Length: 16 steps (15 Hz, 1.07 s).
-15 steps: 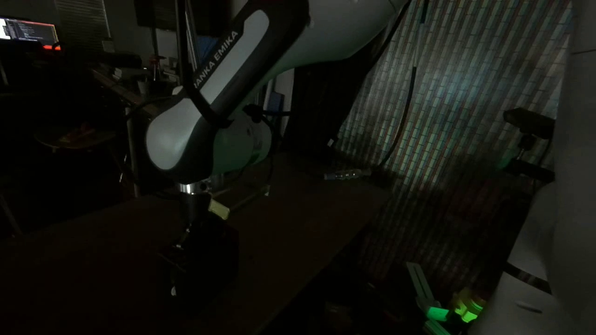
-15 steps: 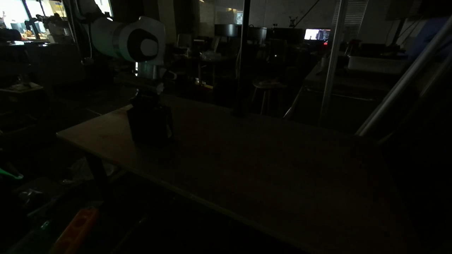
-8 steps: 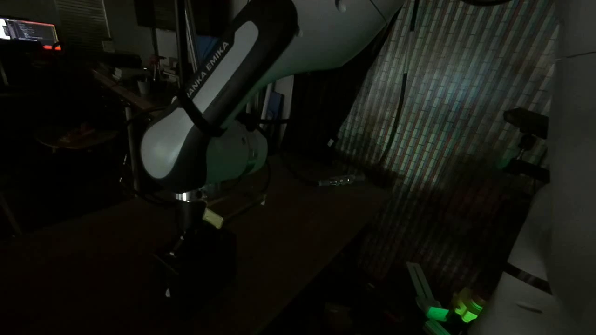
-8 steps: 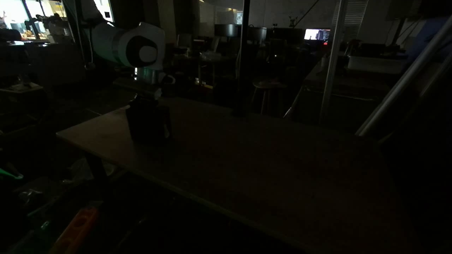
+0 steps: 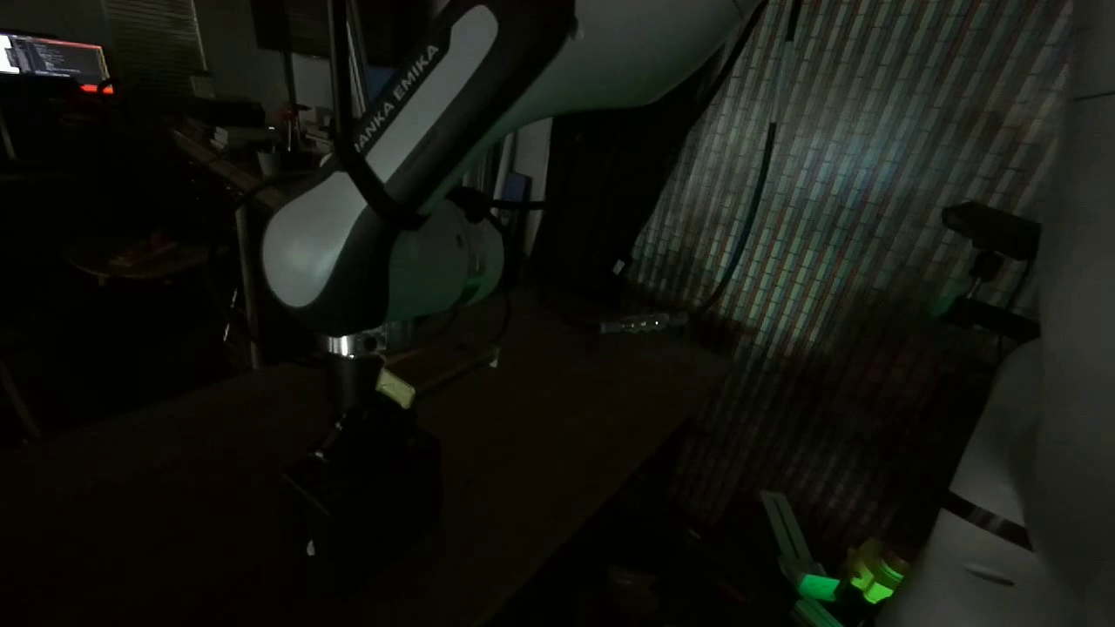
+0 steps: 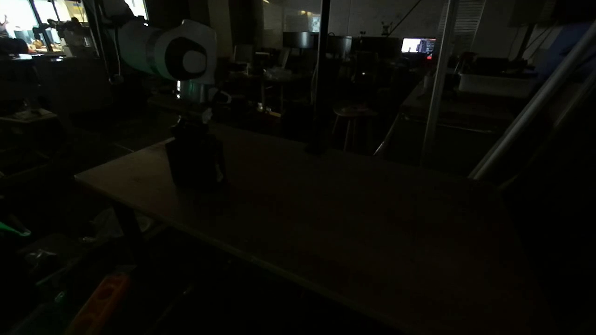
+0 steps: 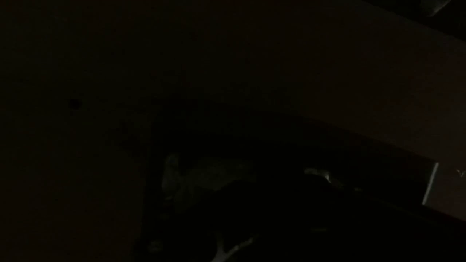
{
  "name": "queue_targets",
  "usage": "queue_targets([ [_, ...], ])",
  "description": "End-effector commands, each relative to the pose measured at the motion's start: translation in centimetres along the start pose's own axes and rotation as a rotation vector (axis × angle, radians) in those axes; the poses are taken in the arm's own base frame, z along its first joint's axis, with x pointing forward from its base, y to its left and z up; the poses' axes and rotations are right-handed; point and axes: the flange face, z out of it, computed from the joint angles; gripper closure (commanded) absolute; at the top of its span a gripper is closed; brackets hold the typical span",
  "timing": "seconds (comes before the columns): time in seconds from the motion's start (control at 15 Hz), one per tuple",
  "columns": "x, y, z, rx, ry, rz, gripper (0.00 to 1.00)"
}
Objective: Put the towel in the box then remove the towel and fold it.
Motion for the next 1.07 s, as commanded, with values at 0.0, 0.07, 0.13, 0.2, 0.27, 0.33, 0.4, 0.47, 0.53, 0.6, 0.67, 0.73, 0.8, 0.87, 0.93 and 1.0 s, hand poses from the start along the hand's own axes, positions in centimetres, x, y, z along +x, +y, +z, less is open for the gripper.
queue_targets([
  [0.0, 0.0, -0.9, -5.1, -0.047, 0.017, 0.012, 1.0],
  [0.07, 0.2, -1.1, -6.1, -0.059, 0.021, 0.01, 1.0],
  [0.13, 0.4, -1.2, -7.2, -0.071, 0.023, 0.007, 1.0],
  [0.2, 0.7, -1.3, -8.0, -0.079, 0.027, 0.003, 1.0],
  [0.27, 1.0, -1.4, -8.7, -0.086, 0.029, -0.001, 1.0],
  [0.33, 1.3, -1.4, -9.1, -0.092, 0.031, -0.003, 1.0],
  [0.4, 1.6, -1.5, -9.5, -0.091, 0.033, -0.007, 1.0],
  [0.47, 1.8, -1.6, -9.5, -0.092, 0.03, -0.013, 0.99],
  [0.53, 2.1, -1.6, -9.4, -0.091, 0.029, -0.016, 0.99],
  [0.6, 2.2, -1.7, -9.2, -0.087, 0.026, -0.019, 0.99],
  [0.67, 2.3, -1.9, -8.7, -0.08, 0.022, -0.023, 0.98],
  [0.73, 2.3, -2.0, -8.3, -0.077, 0.018, -0.024, 0.96],
  [0.8, 2.3, -2.1, -7.8, -0.071, 0.012, -0.027, 0.96],
  [0.87, 2.2, -2.2, -7.3, -0.066, 0.005, -0.027, 0.93],
  [0.93, 2.2, -2.2, -6.8, -0.062, -0.003, -0.027, 0.9],
  [1.0, 2.0, -2.2, -6.3, -0.058, -0.009, -0.026, 0.87],
])
